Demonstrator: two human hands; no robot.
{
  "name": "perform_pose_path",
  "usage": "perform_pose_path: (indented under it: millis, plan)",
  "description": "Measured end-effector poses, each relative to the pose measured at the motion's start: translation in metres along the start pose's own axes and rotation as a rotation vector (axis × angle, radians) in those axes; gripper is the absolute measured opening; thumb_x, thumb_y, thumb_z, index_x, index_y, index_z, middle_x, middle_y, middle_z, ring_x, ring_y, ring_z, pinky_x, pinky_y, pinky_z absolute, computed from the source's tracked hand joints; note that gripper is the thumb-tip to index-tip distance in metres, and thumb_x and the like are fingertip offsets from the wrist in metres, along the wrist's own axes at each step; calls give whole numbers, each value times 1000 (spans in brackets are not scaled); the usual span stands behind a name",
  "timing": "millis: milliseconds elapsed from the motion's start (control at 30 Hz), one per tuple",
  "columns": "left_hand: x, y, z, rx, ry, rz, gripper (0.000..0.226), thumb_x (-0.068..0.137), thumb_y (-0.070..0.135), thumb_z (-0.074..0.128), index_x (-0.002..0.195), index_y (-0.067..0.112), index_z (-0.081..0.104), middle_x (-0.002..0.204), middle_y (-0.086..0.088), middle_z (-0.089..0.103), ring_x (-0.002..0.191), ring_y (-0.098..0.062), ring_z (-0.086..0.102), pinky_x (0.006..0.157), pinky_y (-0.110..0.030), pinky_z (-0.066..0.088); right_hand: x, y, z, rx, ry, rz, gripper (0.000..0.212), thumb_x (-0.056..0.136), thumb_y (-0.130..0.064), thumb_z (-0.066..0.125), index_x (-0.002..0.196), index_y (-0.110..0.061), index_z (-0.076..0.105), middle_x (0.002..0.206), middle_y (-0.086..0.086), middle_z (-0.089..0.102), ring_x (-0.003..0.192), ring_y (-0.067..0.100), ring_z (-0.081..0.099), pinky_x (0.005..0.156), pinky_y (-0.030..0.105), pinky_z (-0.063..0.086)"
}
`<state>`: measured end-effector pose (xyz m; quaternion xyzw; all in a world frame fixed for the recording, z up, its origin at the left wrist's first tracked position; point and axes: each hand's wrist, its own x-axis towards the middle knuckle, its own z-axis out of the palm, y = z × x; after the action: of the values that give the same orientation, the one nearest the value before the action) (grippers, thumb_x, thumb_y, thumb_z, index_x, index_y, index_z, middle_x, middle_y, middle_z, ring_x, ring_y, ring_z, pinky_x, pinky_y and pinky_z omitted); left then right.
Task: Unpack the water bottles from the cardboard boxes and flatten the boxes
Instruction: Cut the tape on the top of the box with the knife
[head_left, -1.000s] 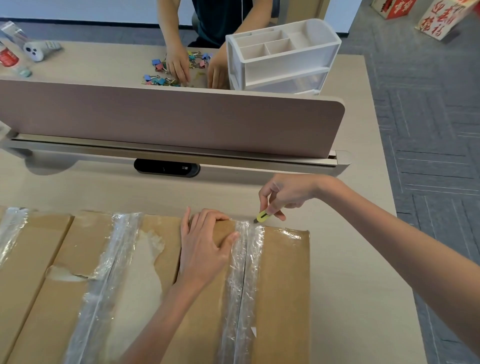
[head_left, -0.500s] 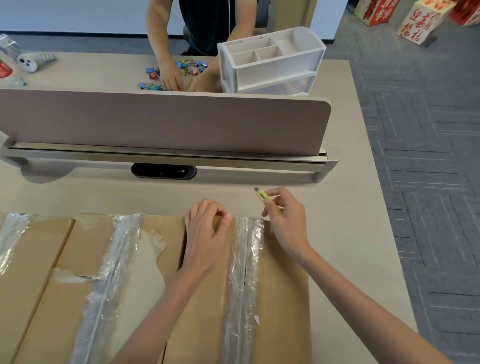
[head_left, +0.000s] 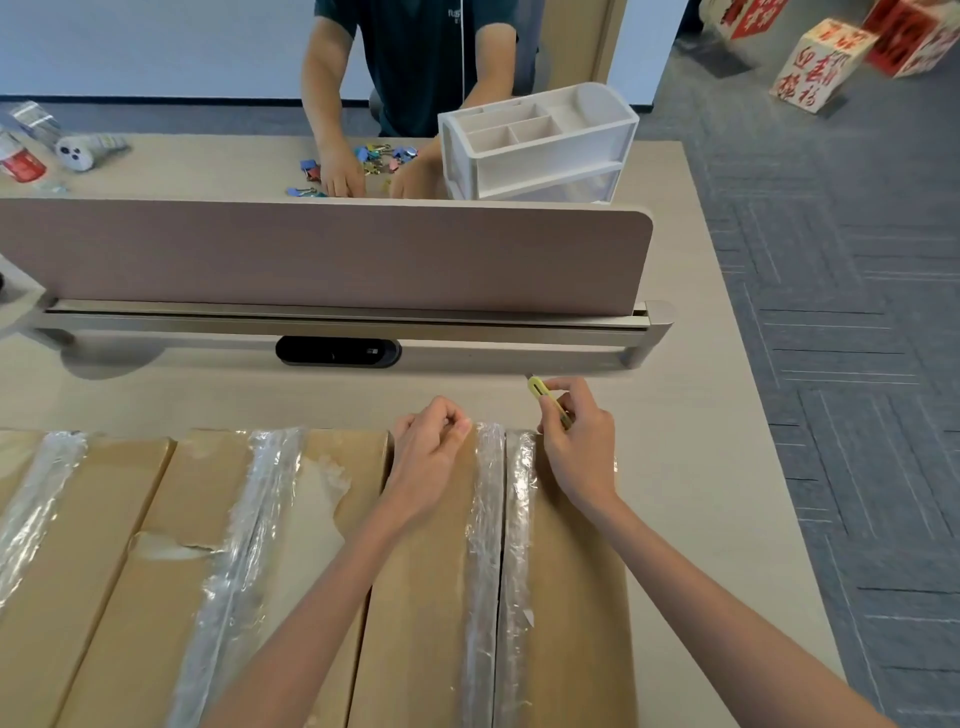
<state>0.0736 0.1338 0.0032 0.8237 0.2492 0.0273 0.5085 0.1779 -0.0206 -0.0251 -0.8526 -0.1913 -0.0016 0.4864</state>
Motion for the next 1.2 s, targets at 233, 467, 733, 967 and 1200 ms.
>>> perform_pose_path:
  millis: [233,467,733,967,1200]
  plan:
    - [1,-5,-8,-104,-38,34,22,103,24,45,81,24,48,65,22,46,84,-16,39,74,-33,32,0,-3,-1,-40,18,4,6,97,-21,54,102,-22,56,58,-1,53,51,20,48,50,40,41]
    - [-4,16,-34,-372,-7,-51,24,106,19,38,85,12,46,65,3,48,59,-10,47,60,-19,41,-2,-6,0,-75,-4,30,3,97,-25,52,98,-25,55,54,-6,47,49,16,44,49,36,37]
    - [-8,15,-53,-401,-15,1,60,96,55,34,93,-3,49,88,-12,52,82,-13,54,80,-21,42,-4,-15,-1,-71,-29,103,15,92,-14,50,101,-26,53,62,0,53,60,22,52,56,39,42]
    - [-9,11,-107,-308,-37,-53,40,89,37,69,113,13,48,110,-12,65,84,-13,63,82,-34,52,-9,-20,-2,-35,-42,126,25,89,-10,50,103,-30,50,68,3,58,63,23,53,58,37,42]
    - [-11,-38,-147,262,11,-47,38,97,24,59,132,16,47,137,-5,52,128,-23,47,100,-34,36,-13,-19,-3,-31,-30,154,22,91,-11,50,105,-29,51,71,4,62,58,28,54,57,44,47]
